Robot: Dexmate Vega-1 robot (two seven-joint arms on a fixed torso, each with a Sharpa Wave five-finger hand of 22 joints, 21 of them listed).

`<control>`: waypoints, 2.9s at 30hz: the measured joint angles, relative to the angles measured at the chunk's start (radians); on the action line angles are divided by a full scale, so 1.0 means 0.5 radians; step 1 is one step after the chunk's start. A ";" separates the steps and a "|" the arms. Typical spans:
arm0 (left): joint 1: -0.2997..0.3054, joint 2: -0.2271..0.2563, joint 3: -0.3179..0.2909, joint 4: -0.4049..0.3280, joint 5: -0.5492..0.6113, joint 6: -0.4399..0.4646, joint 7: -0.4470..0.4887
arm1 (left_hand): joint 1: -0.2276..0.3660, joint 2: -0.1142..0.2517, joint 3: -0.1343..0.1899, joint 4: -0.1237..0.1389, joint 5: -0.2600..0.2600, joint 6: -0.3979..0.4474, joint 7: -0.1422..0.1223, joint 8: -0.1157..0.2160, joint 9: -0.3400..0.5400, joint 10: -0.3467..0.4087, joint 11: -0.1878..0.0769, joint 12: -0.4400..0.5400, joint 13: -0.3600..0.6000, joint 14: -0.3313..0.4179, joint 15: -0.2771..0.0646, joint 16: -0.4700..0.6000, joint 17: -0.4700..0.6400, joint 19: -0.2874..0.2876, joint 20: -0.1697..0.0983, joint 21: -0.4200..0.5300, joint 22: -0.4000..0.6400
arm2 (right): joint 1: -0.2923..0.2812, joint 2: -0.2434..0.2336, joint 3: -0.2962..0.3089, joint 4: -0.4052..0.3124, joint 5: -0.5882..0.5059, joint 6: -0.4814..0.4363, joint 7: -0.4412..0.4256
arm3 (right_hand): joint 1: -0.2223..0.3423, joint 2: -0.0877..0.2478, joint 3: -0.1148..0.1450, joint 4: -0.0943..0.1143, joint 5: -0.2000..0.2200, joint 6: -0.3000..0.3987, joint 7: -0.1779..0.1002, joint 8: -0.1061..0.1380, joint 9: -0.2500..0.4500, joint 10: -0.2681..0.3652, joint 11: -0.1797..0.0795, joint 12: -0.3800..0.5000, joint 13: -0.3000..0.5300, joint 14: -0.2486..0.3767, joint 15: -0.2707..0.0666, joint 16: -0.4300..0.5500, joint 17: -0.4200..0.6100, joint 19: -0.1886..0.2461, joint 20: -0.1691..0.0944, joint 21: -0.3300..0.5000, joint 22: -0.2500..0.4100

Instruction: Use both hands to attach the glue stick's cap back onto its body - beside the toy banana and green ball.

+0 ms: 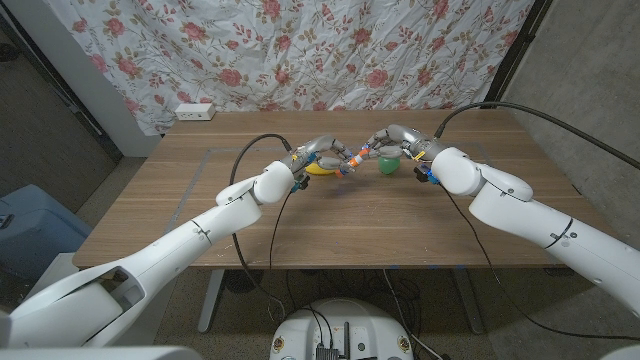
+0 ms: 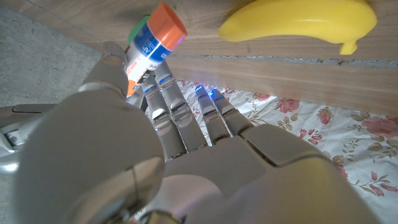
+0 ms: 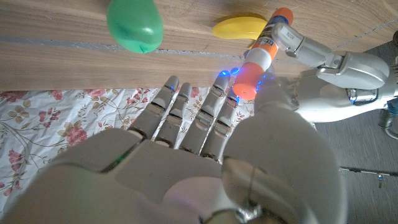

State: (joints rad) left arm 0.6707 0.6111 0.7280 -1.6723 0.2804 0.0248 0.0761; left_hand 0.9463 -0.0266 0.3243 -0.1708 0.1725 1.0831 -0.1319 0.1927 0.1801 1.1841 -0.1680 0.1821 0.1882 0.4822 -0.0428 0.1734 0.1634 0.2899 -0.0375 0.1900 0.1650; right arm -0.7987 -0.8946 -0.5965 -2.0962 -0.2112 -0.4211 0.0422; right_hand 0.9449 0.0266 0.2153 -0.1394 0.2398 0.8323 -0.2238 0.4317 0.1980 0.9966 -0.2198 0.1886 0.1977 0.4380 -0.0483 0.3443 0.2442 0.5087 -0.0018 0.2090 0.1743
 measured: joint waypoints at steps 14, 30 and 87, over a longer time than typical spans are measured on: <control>0.013 0.004 -0.008 -0.012 0.002 0.002 0.011 | -0.007 0.007 0.000 0.000 0.004 0.000 0.000 0.000 0.000 -0.007 -0.007 0.008 0.000 0.000 0.000 0.000 0.000 0.000 0.000 0.000 0.000 | -0.010 -0.012 0.016 0.000 0.022 0.010 0.007 | -0.016 0.016 -0.011 0.000 0.000 0.000 0.000 0.000 0.000 0.000 0.000 0.000 0.000 0.000 0.000 0.007 0.000 0.000 0.000 0.000 0.000; 0.014 0.003 -0.010 -0.009 0.003 0.001 0.013 | -0.009 0.009 -0.005 0.005 0.003 0.000 0.000 0.000 0.000 -0.007 -0.007 0.005 0.001 0.000 0.000 0.000 0.000 0.000 0.000 0.000 0.000 | -0.012 -0.011 0.021 0.018 0.053 0.028 0.012 | -0.016 0.016 -0.014 0.003 0.000 0.000 0.000 0.000 -0.002 0.000 0.000 0.000 0.000 0.000 0.000 0.007 0.000 0.000 0.000 0.000 0.000; 0.015 -0.001 -0.008 0.002 0.007 -0.018 0.028 | -0.002 0.002 -0.011 -0.002 0.003 0.000 0.000 0.001 0.000 -0.014 -0.015 0.005 0.001 0.000 0.000 0.000 0.000 0.000 0.000 0.000 0.000 | 0.018 0.023 -0.024 0.073 0.077 0.064 0.030 | -0.002 0.050 -0.022 -0.005 -0.015 0.007 0.008 -0.022 0.000 0.000 0.000 0.000 0.000 0.022 0.000 0.022 -0.001 0.008 -0.007 0.000 0.000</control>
State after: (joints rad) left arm 0.6783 0.6105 0.7243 -1.6712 0.2839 0.0157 0.0899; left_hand 0.9455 -0.0258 0.3186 -0.1717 0.1740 1.0831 -0.1319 0.1934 0.1802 1.1770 -0.1752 0.1846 0.1886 0.4822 -0.0429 0.1734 0.1635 0.2899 -0.0376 0.1900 0.1650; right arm -0.7897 -0.8829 -0.6085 -2.0598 -0.1725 -0.3891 0.0572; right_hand 0.9438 0.0517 0.2044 -0.1420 0.2321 0.8357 -0.2197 0.4208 0.1980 0.9966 -0.2198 0.1886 0.1977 0.4489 -0.0482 0.3552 0.2438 0.5125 -0.0055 0.2090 0.1743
